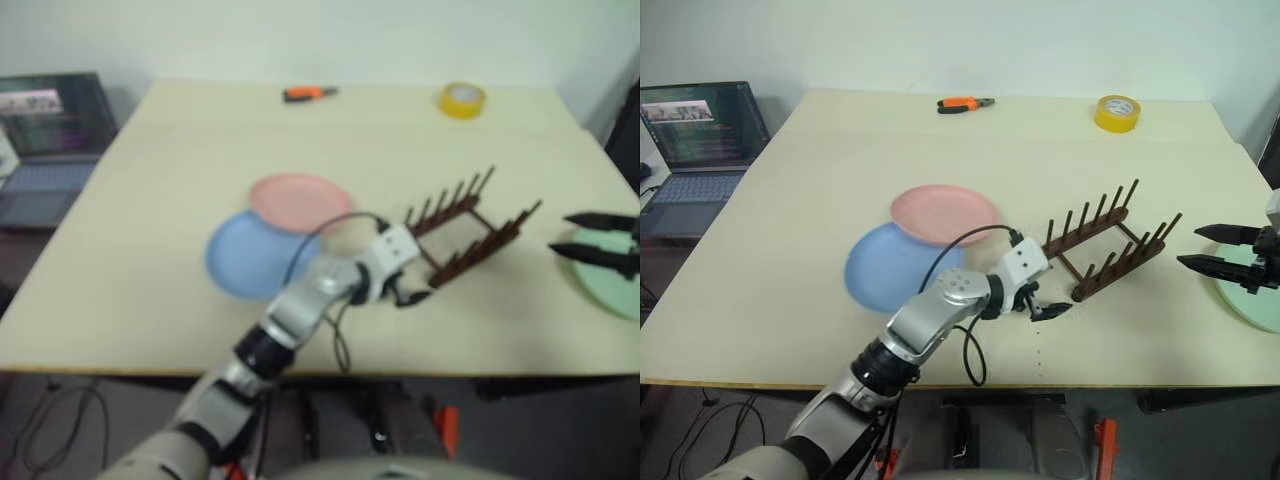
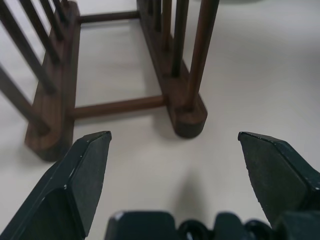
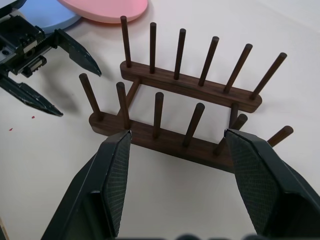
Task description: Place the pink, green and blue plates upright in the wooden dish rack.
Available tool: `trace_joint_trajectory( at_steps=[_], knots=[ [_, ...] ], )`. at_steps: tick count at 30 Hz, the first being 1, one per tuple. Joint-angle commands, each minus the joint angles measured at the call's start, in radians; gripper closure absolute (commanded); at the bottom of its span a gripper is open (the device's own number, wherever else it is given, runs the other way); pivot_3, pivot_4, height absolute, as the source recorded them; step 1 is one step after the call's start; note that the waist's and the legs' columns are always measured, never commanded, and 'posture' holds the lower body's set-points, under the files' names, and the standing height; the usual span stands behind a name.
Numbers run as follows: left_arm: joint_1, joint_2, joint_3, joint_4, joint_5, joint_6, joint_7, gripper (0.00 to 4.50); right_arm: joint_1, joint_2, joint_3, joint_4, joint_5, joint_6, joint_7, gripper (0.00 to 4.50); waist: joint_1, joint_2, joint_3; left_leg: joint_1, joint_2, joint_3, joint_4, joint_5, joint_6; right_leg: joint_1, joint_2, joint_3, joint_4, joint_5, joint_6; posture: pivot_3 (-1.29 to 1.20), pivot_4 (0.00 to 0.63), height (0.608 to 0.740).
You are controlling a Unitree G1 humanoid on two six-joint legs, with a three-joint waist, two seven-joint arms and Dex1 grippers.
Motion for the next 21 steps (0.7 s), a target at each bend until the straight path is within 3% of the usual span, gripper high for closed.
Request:
trace_joint_trajectory(
  at_steps=[1, 19, 21],
  knots=[
    [-0.018, -0.030, -0.001, 0.014, 0.013, -0.042, -0.010, 0.00, 0.009, -0.024, -0.059, -0.040, 0.022, 0.020, -0.006, 1.29, 0.000, 0.000, 0.000, 0.000, 0.000, 0.000, 0.000, 0.000, 0.000, 0.000, 0.000, 0.000, 0.000, 0.000, 0.000, 0.00, 0.150, 0.740],
    [-0.104, -0.203, -0.046, 0.257, 0.145, -0.142, 0.033, 0.00, 0.066, -0.013, -0.125, -0.104, 0.027, 0.068, -0.037, 1.29, 0.000, -0.002, 0.001, 0.000, -0.001, -0.001, 0.000, 0.000, 0.000, 0.000, 0.000, -0.001, -0.001, 0.000, 0.000, 0.00, 0.150, 0.740],
    [-0.104, -0.206, -0.044, 0.265, 0.154, -0.144, 0.030, 0.40, 0.077, -0.010, -0.135, -0.114, 0.029, 0.074, -0.040, 1.24, -0.003, -0.002, 0.001, 0.000, -0.001, -0.001, 0.000, 0.000, 0.000, 0.000, 0.000, 0.000, -0.001, 0.000, 0.000, 0.00, 0.150, 0.740]
  ],
)
